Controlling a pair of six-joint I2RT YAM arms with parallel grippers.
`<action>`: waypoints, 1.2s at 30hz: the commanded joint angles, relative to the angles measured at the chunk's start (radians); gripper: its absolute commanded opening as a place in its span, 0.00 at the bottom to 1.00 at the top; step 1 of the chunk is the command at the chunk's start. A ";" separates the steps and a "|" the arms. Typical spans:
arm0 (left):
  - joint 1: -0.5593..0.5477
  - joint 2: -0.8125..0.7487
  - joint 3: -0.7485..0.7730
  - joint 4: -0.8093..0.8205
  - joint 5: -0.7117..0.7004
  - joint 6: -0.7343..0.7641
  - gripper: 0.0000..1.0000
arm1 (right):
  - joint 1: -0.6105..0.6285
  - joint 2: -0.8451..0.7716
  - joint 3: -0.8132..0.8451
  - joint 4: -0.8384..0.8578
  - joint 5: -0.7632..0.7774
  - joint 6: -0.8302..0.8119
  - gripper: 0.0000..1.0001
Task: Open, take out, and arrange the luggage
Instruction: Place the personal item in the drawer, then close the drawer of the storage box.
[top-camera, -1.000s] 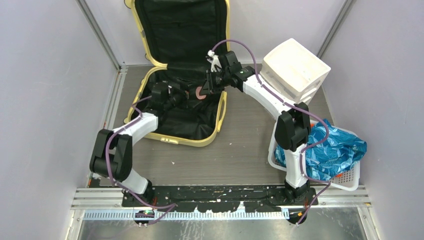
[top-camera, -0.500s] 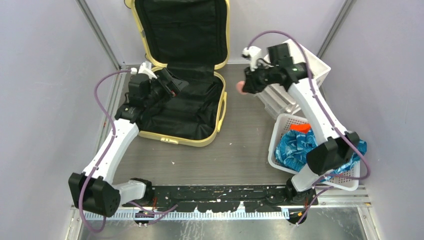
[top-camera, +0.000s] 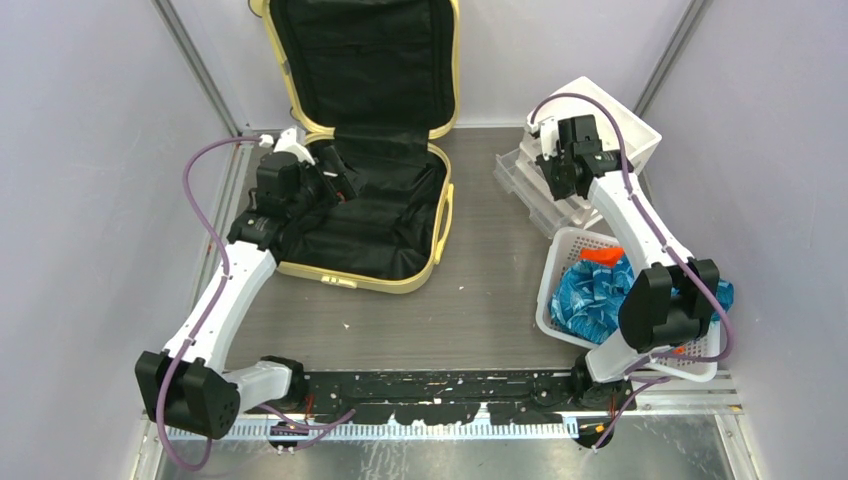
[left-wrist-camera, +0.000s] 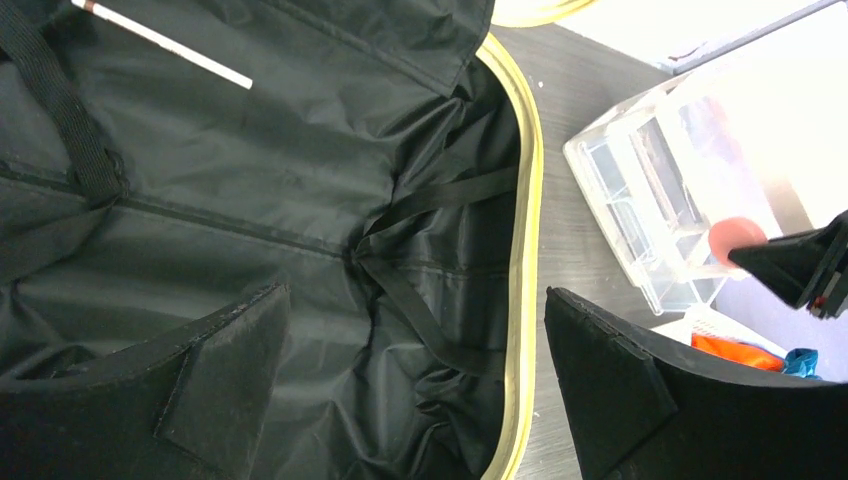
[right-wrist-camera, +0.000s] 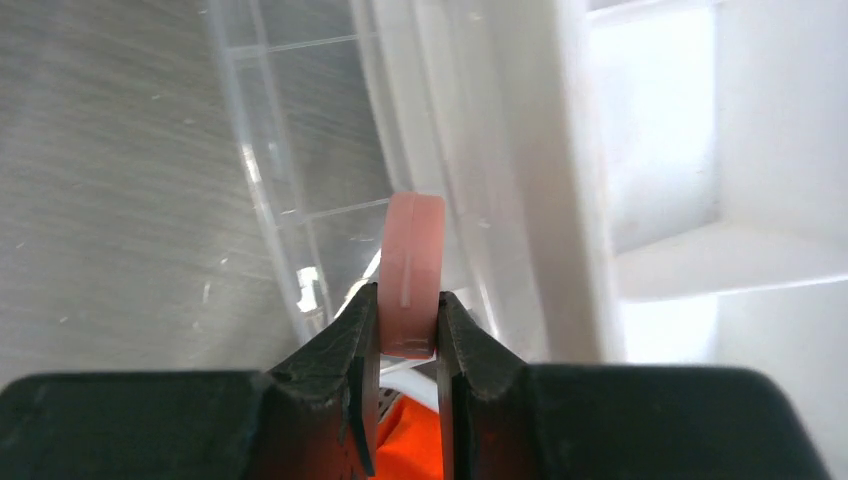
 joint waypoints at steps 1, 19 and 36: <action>0.007 0.002 -0.018 0.016 0.034 0.013 1.00 | -0.005 0.045 0.052 0.096 0.125 0.014 0.20; 0.014 -0.038 -0.058 0.011 0.023 0.001 1.00 | -0.005 0.018 0.141 -0.131 -0.411 -0.032 0.64; 0.019 -0.037 -0.060 0.023 0.022 -0.013 1.00 | 0.114 0.169 0.140 -0.055 -0.213 -0.009 0.11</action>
